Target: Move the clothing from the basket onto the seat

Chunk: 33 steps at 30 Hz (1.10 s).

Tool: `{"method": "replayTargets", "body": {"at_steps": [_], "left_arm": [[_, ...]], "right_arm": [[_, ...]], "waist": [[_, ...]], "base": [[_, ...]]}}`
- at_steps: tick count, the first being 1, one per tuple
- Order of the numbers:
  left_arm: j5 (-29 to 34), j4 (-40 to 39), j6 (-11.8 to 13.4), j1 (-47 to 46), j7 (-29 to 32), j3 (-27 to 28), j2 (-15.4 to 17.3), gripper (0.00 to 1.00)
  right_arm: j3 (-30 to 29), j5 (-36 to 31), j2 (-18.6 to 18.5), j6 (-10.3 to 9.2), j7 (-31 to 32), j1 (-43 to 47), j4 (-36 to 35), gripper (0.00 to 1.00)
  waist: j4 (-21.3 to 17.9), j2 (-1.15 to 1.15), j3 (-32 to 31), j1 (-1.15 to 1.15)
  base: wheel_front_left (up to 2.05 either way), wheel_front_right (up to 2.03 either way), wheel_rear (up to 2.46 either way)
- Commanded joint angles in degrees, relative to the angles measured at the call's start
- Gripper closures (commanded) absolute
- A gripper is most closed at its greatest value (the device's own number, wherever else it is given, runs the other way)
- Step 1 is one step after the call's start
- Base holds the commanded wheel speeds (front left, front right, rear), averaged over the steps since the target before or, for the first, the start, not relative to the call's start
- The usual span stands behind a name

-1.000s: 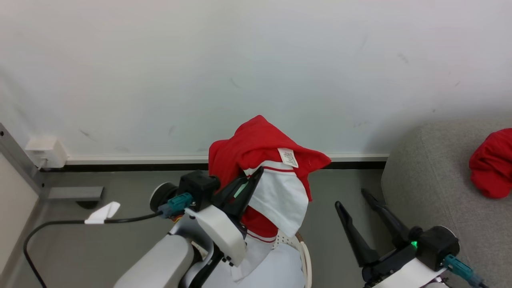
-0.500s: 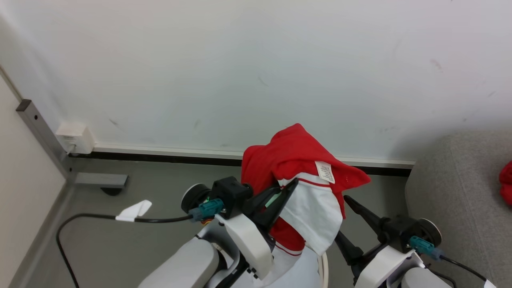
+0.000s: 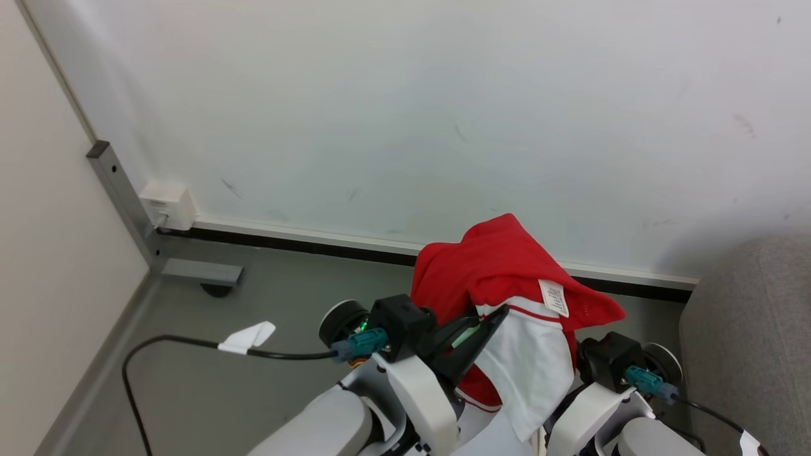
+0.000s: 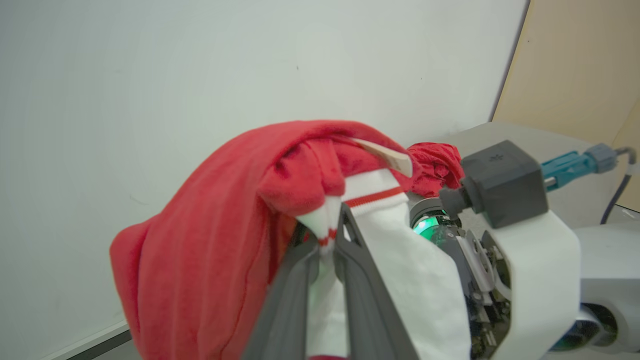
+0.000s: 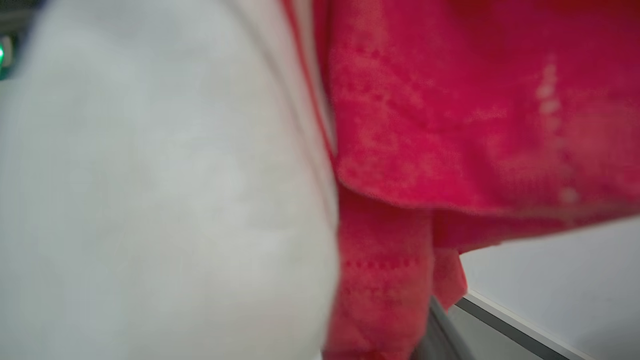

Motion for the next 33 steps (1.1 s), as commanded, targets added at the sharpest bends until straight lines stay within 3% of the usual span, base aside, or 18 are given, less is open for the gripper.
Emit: {"method": "replayTargets", "body": {"at_steps": [1,13,28,29,30,32,33], "left_arm": [[-0.63,-0.15,-0.04,-0.17,-0.09,0.03,0.07,1.00],[-1.30,1.39,1.02,0.81,-0.76,0.53,1.39,1.00],[-0.89,2.91,2.15,2.52,-2.81,-0.15,1.89,1.00],[-0.88,2.93,2.29,2.56,-2.77,-0.13,1.92,0.84],[-0.94,2.93,2.36,2.60,-2.79,-0.09,1.89,0.60],[-0.95,3.01,2.47,2.71,-2.94,-0.19,1.99,0.00],[-0.87,3.04,2.51,2.76,-3.02,-0.26,2.06,0.00]], "right_arm": [[-0.14,-0.05,0.11,-0.13,0.04,-0.19,0.25,1.00],[-1.65,1.39,-0.51,-0.13,0.03,0.54,-1.95,1.00],[-11.13,0.65,-3.17,-0.13,0.03,4.23,-11.77,1.00],[-11.91,0.41,-3.32,-0.13,0.03,4.39,-12.59,1.00],[-12.69,0.11,-3.44,-0.13,0.03,4.55,-13.49,1.00],[-14.02,-0.33,-3.90,-0.13,0.03,4.47,-15.34,1.00],[-14.72,-0.60,-4.09,-0.13,0.03,4.35,-16.26,1.00]], "waist": [[0.15,0.00,-0.07,0.00],[-1.38,0.00,0.39,0.00],[-5.99,0.00,0.64,0.00],[-6.46,0.00,0.67,0.00],[-6.94,0.00,0.70,0.00],[-8.07,0.00,0.78,0.00],[-8.69,0.00,0.84,0.00]], "base": [[0.00,0.00,0.00],[0.00,0.00,0.00],[0.00,0.00,0.00],[0.00,0.00,0.00],[0.00,0.00,0.00],[0.00,0.00,0.00],[0.00,0.00,0.00]]}}
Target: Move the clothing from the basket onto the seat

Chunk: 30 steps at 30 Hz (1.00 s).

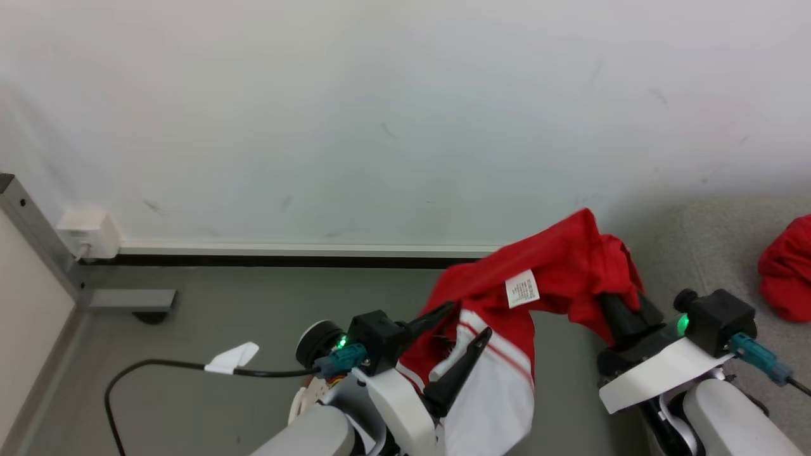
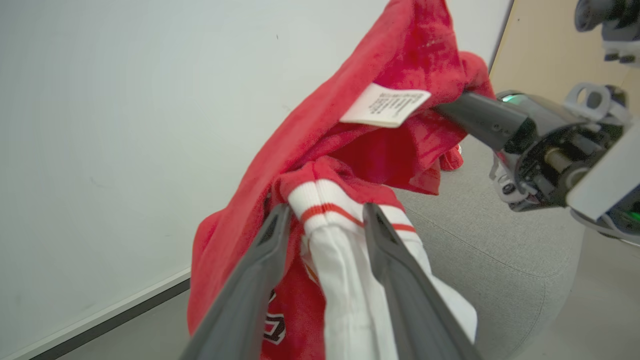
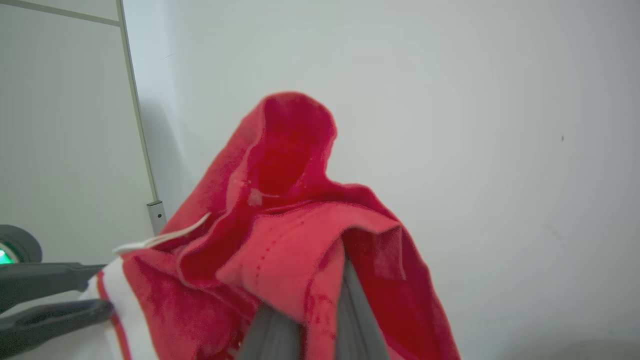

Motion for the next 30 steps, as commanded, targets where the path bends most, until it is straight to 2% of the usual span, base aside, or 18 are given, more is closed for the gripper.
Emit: {"method": "replayTargets", "body": {"at_steps": [1,18,30], "left_arm": [[-0.47,0.08,0.13,0.71,-0.59,0.08,0.10,0.00],[1.05,-0.36,0.99,-0.57,-3.94,-0.20,0.04,0.00],[2.31,0.39,1.12,-1.84,-6.61,0.08,0.45,0.00]], "right_arm": [[-0.82,-0.61,-0.63,-0.13,0.02,0.41,-0.98,1.00],[-12.87,-4.24,-7.62,-0.13,0.01,-3.77,-14.61,1.00],[-18.27,-4.92,-7.27,-0.13,0.02,1.72,-20.60,1.00]], "waist": [[-1.30,0.00,0.16,0.00],[-14.81,0.00,2.62,0.00],[-23.87,0.00,5.41,0.00]], "base": [[0.00,0.00,0.00],[0.00,0.00,0.00],[0.00,0.00,0.00]]}}
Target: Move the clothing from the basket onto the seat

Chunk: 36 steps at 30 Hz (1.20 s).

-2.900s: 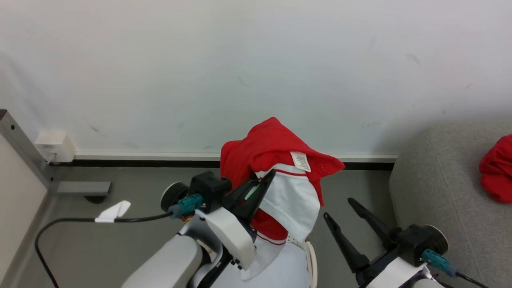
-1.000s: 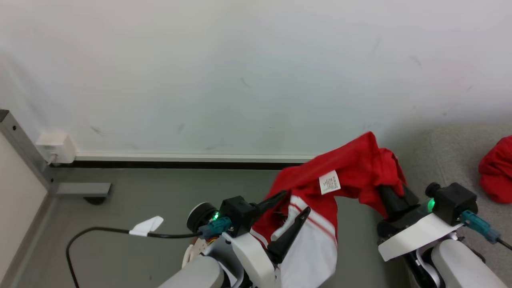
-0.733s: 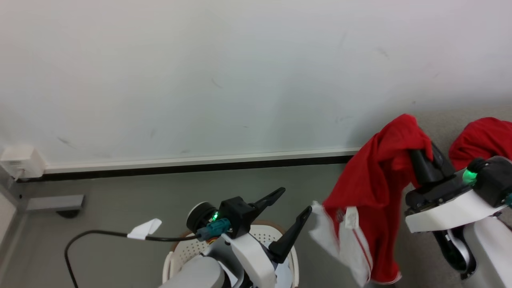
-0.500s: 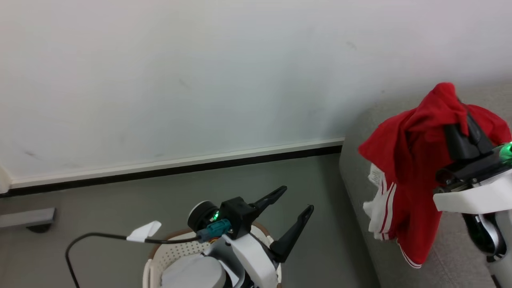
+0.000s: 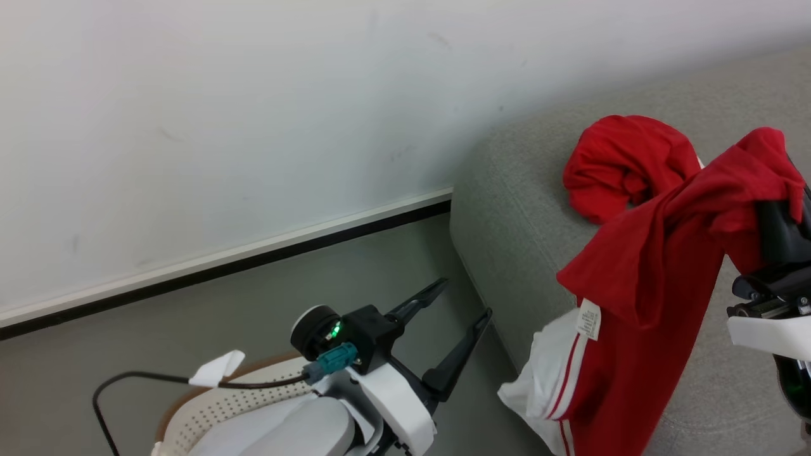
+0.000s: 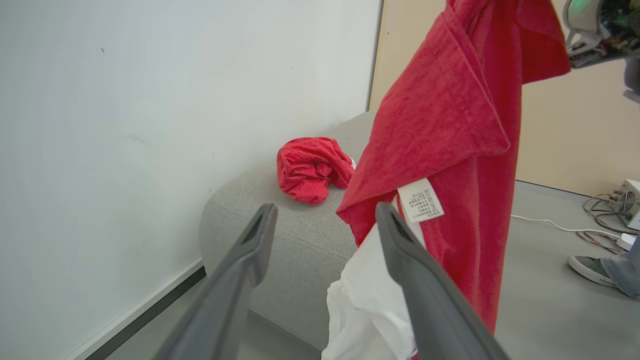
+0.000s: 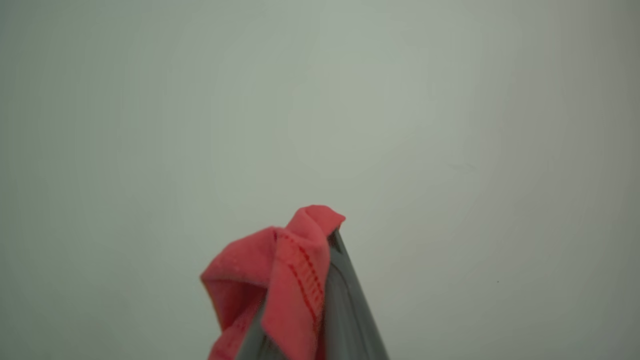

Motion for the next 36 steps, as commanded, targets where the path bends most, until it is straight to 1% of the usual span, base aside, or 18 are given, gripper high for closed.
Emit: {"method": "replayTargets", "body": {"at_steps": [1,5,9,12,14,19,24,28,29,31,36], "left_arm": [[0.52,0.35,-0.03,-0.60,-0.59,0.25,0.24,0.00],[0.66,0.78,-0.04,-1.05,-0.66,0.12,0.34,0.00],[0.57,1.04,-0.23,-1.27,-0.60,-0.05,0.30,0.00],[0.60,1.17,-0.38,-1.85,-0.16,-0.22,0.41,0.00],[0.82,1.06,-0.42,-2.40,0.02,-0.42,0.50,0.00],[1.26,0.60,-0.64,-4.11,1.35,-0.68,0.96,0.00],[1.91,-0.12,-0.74,-6.27,2.72,-0.70,1.73,0.00],[2.24,-1.14,-0.66,-7.95,3.74,-0.55,2.84,0.00],[2.23,-1.35,-0.53,-8.25,3.99,-0.41,3.22,0.00],[2.61,-1.92,-0.33,-9.18,4.75,-0.31,3.55,0.00],[3.62,-3.75,-0.22,-11.69,6.06,-0.33,4.19,0.00]], "right_arm": [[-0.08,-0.37,0.42,-0.13,0.02,0.87,-0.72,1.00],[-0.15,-0.16,0.76,-0.13,0.02,1.48,-1.70,1.00],[-0.16,0.28,0.58,-0.13,0.02,0.99,-2.27,1.00],[0.03,0.81,-0.54,-0.13,0.02,-1.45,-2.97,1.00],[-0.07,2.53,-1.61,-0.13,0.02,-3.54,-3.17,1.00],[-1.37,7.77,-7.13,-0.13,0.02,-10.43,-0.92,1.00],[-3.85,10.85,-14.57,-0.13,0.02,-17.06,3.02,1.00],[-5.74,13.65,-19.74,-0.13,0.03,-22.16,8.12,1.00],[-5.77,14.77,-20.46,-0.13,0.04,-23.50,9.67,1.00],[-5.72,15.46,-23.31,-0.13,0.04,-26.01,13.02,1.00],[-5.67,17.10,-27.40,-0.13,0.03,-32.68,21.05,1.00]], "waist": [[-2.01,0.00,1.09,0.00],[-3.56,0.00,1.86,0.00],[-4.21,0.00,2.42,0.00],[-4.57,0.00,3.37,0.00],[-4.56,0.00,4.34,0.00],[-3.07,0.00,8.01,0.00],[-0.28,0.00,12.67,0.00],[1.86,0.00,16.42,0.00],[2.23,0.00,17.26,0.00],[3.11,0.00,19.40,0.00],[5.11,0.00,24.51,0.00]], "base": [[0.00,0.00,0.00],[0.00,0.00,0.00],[0.00,0.00,0.00],[0.00,0.00,0.00],[0.00,0.00,0.00],[0.00,0.00,0.00],[0.00,0.00,0.00],[0.00,0.00,0.00],[0.00,0.00,0.00],[0.00,0.00,0.00],[0.00,0.00,0.00]]}}
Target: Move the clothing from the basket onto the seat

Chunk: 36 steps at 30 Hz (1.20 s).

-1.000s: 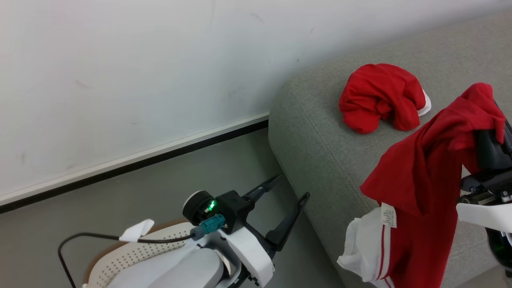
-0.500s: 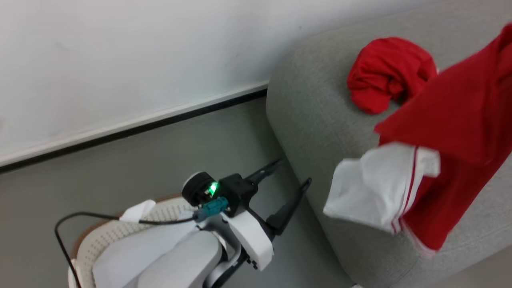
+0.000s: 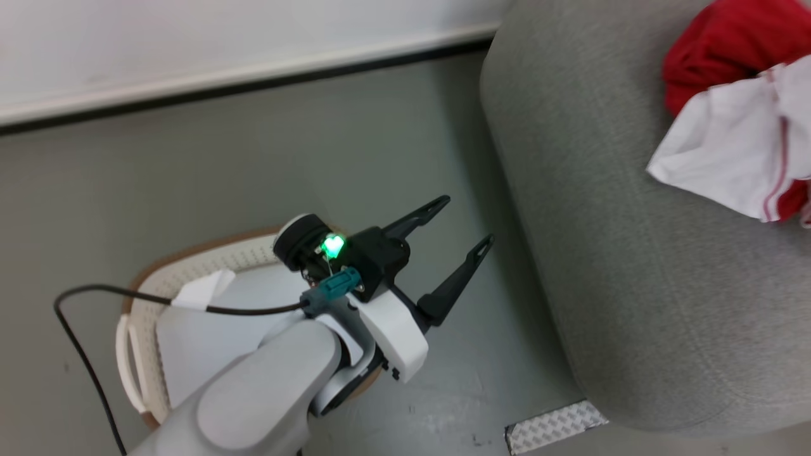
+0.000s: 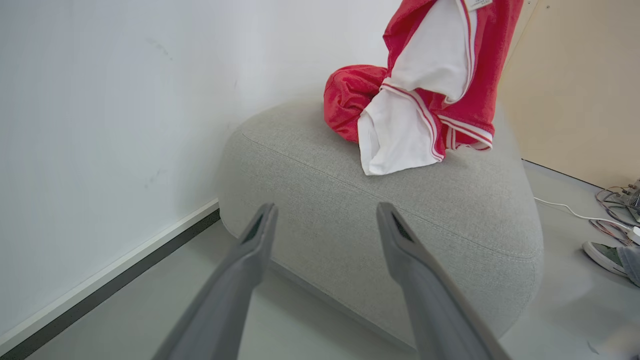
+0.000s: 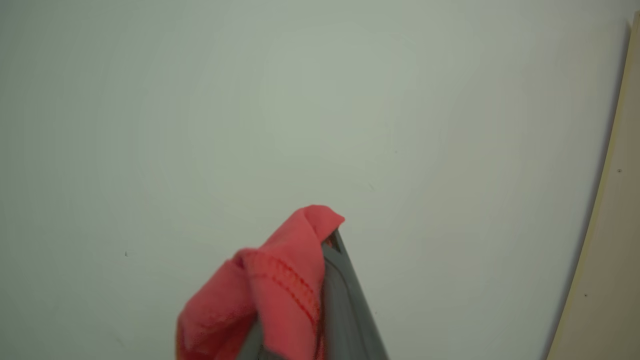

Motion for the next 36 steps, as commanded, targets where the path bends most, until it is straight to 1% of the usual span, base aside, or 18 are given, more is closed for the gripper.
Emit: {"method": "replayTargets", "body": {"at_steps": [1,3,5,9,13,16,24,27,29,30,31,32,33,36], "left_arm": [[0.80,-0.54,0.25,-1.30,0.42,0.12,0.57,0.00],[0.96,-1.05,0.27,-2.08,0.70,0.11,0.66,0.00],[1.19,-1.31,0.28,-2.79,0.96,0.09,0.74,0.00],[1.37,-1.19,0.29,-3.48,1.03,-0.10,0.61,0.00],[1.22,-0.78,0.24,-4.04,0.89,-0.29,0.16,0.00],[0.96,-0.34,0.28,-4.01,0.52,-0.22,0.11,0.00],[0.09,0.64,0.42,-3.62,-0.36,-0.41,-0.37,0.00],[-0.19,0.88,0.47,-3.50,-0.47,-0.53,-0.69,0.00],[-0.23,1.12,0.57,-3.30,-0.75,-0.50,-0.66,0.00],[-0.41,1.27,0.60,-3.15,-0.83,-0.51,-0.65,0.00],[-0.53,1.44,0.64,-3.01,-1.00,-0.53,-0.65,0.00],[-0.68,1.65,0.65,-2.82,-1.15,-0.56,-0.64,0.00],[-0.71,1.86,0.67,-2.62,-1.30,-0.57,-0.68,0.00],[-1.32,2.45,0.75,-1.90,-1.82,-0.64,-0.92,0.00]], "right_arm": [[-0.25,0.14,-0.94,-0.13,0.03,-2.32,2.38,1.00],[0.20,-0.30,-1.26,-0.13,0.05,-3.74,5.68,1.00],[1.92,-0.73,-0.99,-0.13,0.14,-4.68,8.77,1.00],[5.69,-0.92,0.80,-0.13,1.02,-5.86,15.04,1.00],[9.95,-0.24,2.36,-0.13,4.11,-5.90,20.63,1.00],[13.26,1.53,2.97,-0.13,8.15,-5.60,23.99,1.00],[21.43,8.04,3.61,-0.13,25.02,-4.18,29.06,1.00],[23.76,9.91,3.77,-0.13,29.61,-3.73,29.62,1.00],[24.97,10.42,3.41,-0.13,30.89,-3.92,29.33,1.00],[25.50,10.75,3.20,-0.13,31.14,-3.99,29.37,0.87],[26.05,10.88,3.12,-0.13,31.23,-4.00,29.57,0.61],[26.51,10.87,3.18,-0.13,31.36,-4.10,29.77,0.13],[26.91,10.86,3.14,-0.13,31.28,-4.29,29.90,0.00],[28.38,11.06,3.14,-0.13,31.74,-4.47,30.34,0.00]], "waist": [[2.51,0.00,4.51,-0.01],[2.98,0.00,6.19,-0.01],[3.34,0.00,7.58,-0.01],[3.91,0.00,9.44,-0.01],[4.98,0.00,10.34,-0.01],[5.78,0.00,10.30,-0.01],[6.95,0.00,9.31,-0.01],[7.22,0.00,8.70,-0.01],[7.27,0.00,8.12,-0.01],[7.27,0.00,7.77,-0.01],[7.25,0.00,7.40,-0.01],[7.22,0.00,6.92,-0.01],[7.18,0.00,6.38,-0.01],[7.00,0.00,4.42,-0.01]], "base": [[0.00,0.00,0.00],[0.00,0.00,0.00],[0.00,0.00,0.00],[0.00,0.00,0.00],[0.00,0.00,0.00],[0.00,0.00,0.00],[0.00,0.00,0.00],[0.00,0.00,0.00],[0.00,0.00,0.00],[0.00,0.00,0.00],[0.00,0.00,0.00],[0.00,0.00,0.00],[0.00,0.00,0.00],[0.00,0.00,0.00]]}}
